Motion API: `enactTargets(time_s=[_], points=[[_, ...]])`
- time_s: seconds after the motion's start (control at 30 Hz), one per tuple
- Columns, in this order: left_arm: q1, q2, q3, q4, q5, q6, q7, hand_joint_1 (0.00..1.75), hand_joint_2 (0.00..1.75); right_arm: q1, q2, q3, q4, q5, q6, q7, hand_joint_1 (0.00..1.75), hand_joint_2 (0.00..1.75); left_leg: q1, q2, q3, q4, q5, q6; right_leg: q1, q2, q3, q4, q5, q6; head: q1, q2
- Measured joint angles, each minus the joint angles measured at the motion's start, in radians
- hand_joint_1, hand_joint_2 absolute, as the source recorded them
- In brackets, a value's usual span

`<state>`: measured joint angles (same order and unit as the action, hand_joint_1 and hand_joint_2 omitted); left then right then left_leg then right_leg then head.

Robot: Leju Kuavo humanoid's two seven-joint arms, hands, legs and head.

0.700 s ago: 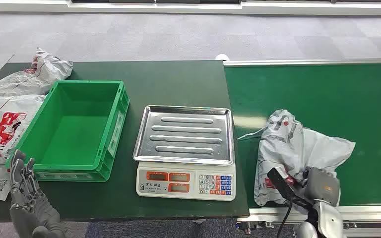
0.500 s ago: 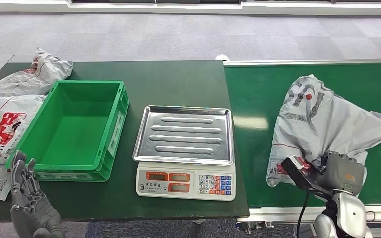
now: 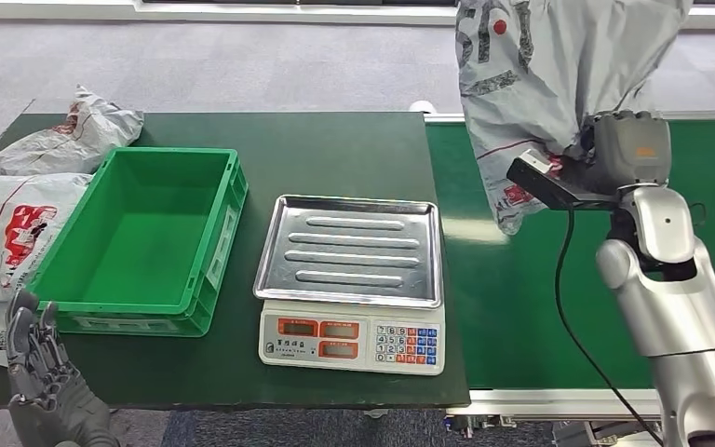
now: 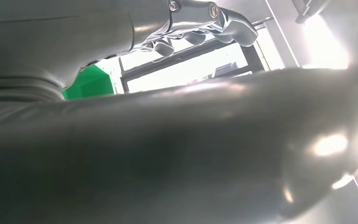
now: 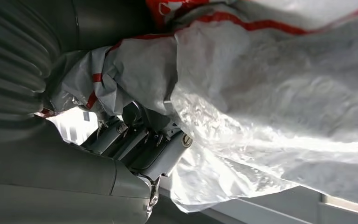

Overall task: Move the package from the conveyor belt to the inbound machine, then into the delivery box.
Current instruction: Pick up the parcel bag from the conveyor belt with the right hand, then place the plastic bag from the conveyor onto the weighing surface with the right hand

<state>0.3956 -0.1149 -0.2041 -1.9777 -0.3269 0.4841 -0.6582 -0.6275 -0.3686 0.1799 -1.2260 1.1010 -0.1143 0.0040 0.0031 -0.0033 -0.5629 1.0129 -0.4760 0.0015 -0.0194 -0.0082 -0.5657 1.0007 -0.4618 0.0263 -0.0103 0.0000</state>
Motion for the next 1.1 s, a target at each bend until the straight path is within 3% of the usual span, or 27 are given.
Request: enactTargets(time_s=[0.2,0.3,0.37,0.5,0.7,0.93,1.1], points=[[0.003,-0.002,0.000,-0.001,0.000,0.000,-0.001,0.00,0.00,-0.025,-0.013,0.051,0.031,-0.010,0.000,-0.002,1.75,1.75,0.000,0.000,-0.002,0.000,0.000,0.000,0.000,0.000,-0.001,0.000,0.000,0.000,0.000,0.000],[0.004,-0.004,0.000,-0.002,0.000,0.000,-0.005,0.00,0.00,-0.050,0.001,0.077,0.052,-0.045,0.019,-0.059,1.75,1.75,0.000,0.001,-0.009,0.000,0.000,0.000,0.000,0.001,-0.001,0.000,0.000,0.000,0.000,0.000],[0.002,-0.008,0.000,-0.002,0.001,-0.001,-0.007,0.00,0.00,-0.087,0.039,0.108,0.083,-0.082,0.035,-0.119,1.75,1.75,0.000,0.005,-0.011,0.000,0.000,0.000,0.000,0.004,-0.003,0.000,0.001,0.000,0.000,0.000],[-0.010,-0.020,0.001,-0.004,-0.001,-0.013,-0.005,0.00,0.00,-0.155,0.174,0.204,0.165,-0.182,0.052,-0.214,1.75,1.75,0.002,0.009,-0.004,-0.001,0.002,-0.003,0.002,0.009,-0.007,0.002,0.003,-0.003,0.000,0.000],[-0.063,-0.026,0.001,0.012,0.015,-0.049,-0.003,0.00,0.00,-0.160,0.351,0.336,0.217,-0.392,0.140,-0.287,1.75,1.75,0.005,0.005,-0.004,-0.001,0.004,-0.006,0.005,0.006,-0.008,0.003,0.003,-0.006,0.000,0.000],[-0.126,-0.026,0.002,0.046,0.027,-0.059,0.013,0.00,0.00,-0.130,0.443,0.468,0.225,-0.614,0.228,-0.334,1.75,1.75,0.005,0.005,-0.005,0.000,0.004,-0.006,0.005,0.006,-0.009,0.003,0.003,-0.006,0.000,0.000],[-0.150,-0.026,0.002,0.059,0.027,-0.058,0.028,0.00,0.00,-0.131,0.463,0.532,0.227,-0.650,0.250,-0.284,1.75,1.75,0.005,0.005,-0.005,0.000,0.004,-0.006,0.004,0.006,-0.009,0.003,0.003,-0.006,0.000,0.000]])
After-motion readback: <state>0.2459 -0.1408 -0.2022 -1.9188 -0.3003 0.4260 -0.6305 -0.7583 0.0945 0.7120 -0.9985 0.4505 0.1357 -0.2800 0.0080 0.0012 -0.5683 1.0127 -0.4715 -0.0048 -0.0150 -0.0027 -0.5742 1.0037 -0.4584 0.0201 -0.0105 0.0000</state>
